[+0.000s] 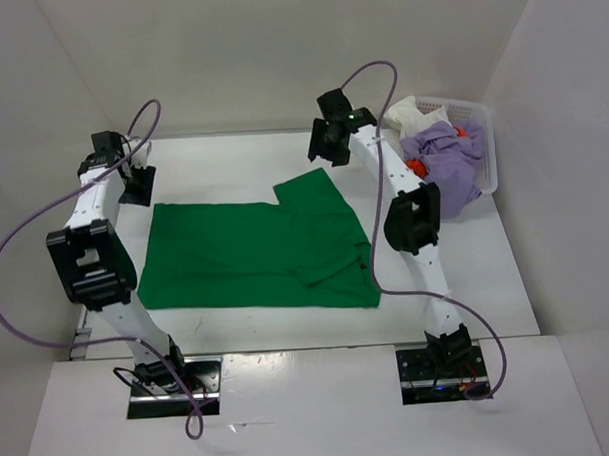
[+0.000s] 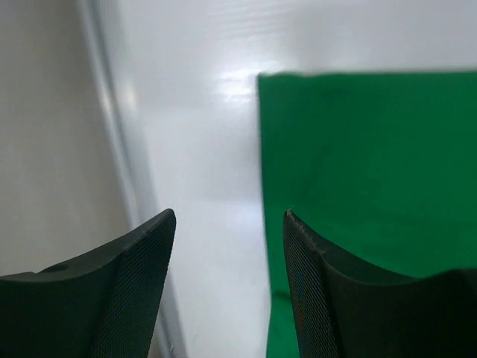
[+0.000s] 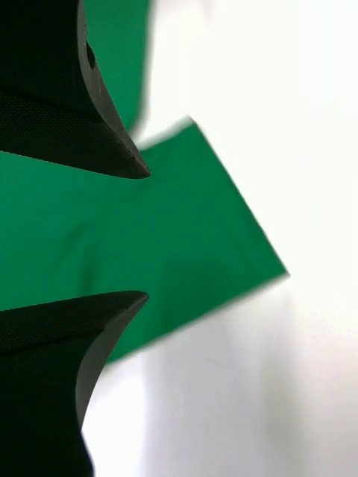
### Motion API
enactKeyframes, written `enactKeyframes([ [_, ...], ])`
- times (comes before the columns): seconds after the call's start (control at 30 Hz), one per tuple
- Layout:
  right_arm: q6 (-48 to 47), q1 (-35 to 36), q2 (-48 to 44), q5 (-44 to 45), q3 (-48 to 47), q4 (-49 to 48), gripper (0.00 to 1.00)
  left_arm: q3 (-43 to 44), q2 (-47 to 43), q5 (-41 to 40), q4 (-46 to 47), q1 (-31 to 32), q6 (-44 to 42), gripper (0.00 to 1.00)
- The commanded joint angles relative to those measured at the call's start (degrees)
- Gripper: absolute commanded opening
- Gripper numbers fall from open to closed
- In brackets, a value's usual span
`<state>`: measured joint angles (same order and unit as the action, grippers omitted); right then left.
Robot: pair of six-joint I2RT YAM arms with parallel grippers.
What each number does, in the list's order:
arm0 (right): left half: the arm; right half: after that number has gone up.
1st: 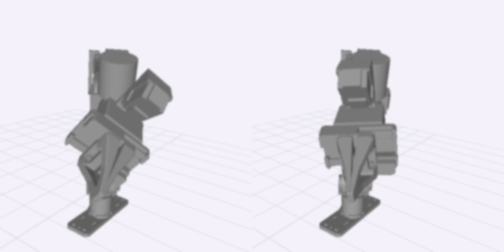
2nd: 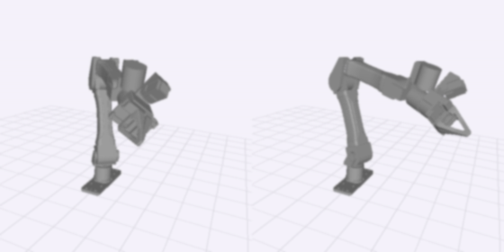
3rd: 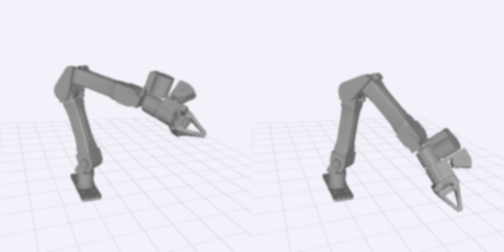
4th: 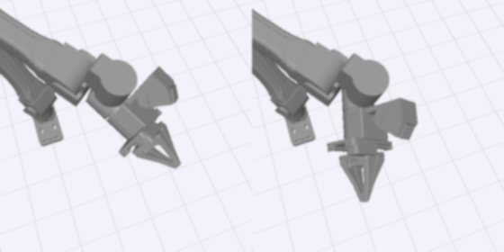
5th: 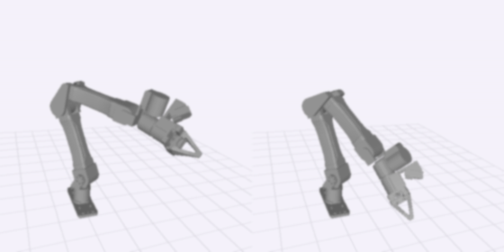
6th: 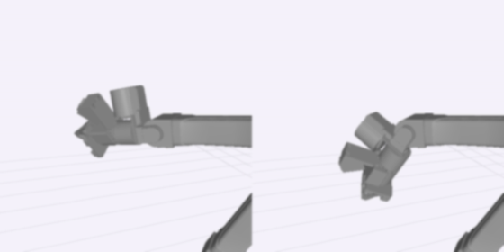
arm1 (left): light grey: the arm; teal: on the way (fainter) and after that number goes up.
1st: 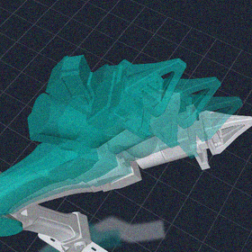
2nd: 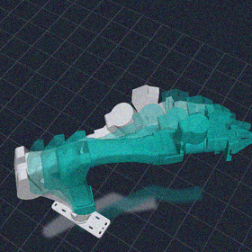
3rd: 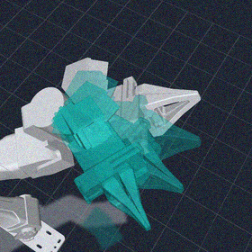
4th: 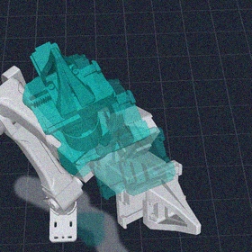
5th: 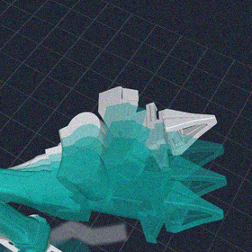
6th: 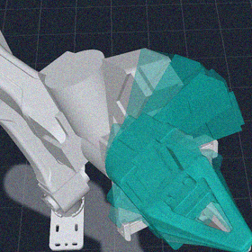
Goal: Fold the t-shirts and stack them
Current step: Grap the side of the flattened tshirt furthest away from the robot with both arms
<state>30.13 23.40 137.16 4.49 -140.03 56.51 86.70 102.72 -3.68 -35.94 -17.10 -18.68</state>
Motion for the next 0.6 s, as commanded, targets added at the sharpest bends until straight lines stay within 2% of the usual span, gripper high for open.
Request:
enactKeyframes([
  [0.0, -3.4, -2.7, 12.0, -2.6, -11.3, 1.1, 0.67, 4.6, 7.4, 8.3, 2.4, -0.5, 6.0, 0.67],
  [0.1, -4.0, -2.7, 17.4, -0.5, -21.4, -0.3, 0.67, 4.6, 11.8, 10.0, 6.5, -0.5, 7.4, 0.67],
  [0.3, -2.4, -0.7, 27.1, -1.2, -30.4, -4.4, 0.67, 7.5, 18.1, 8.0, 9.4, 0.6, 10.1, 0.68],
  [0.43, -2.4, 0.5, 31.2, 0.5, -30.6, -4.2, 0.67, 8.1, 20.9, 8.0, 9.4, 0.6, 11.2, 0.68],
  [0.5, -3.1, 1.0, 31.2, 1.0, -28.8, -2.9, 0.6, 8.1, 21.8, 8.0, 8.9, 0.6, 11.2, 0.68],
  [0.57, -3.1, 1.7, 31.2, 2.8, -28.1, -1.3, 0.6, 8.1, 21.8, 8.0, 8.9, 0.6, 11.2, 0.68],
])
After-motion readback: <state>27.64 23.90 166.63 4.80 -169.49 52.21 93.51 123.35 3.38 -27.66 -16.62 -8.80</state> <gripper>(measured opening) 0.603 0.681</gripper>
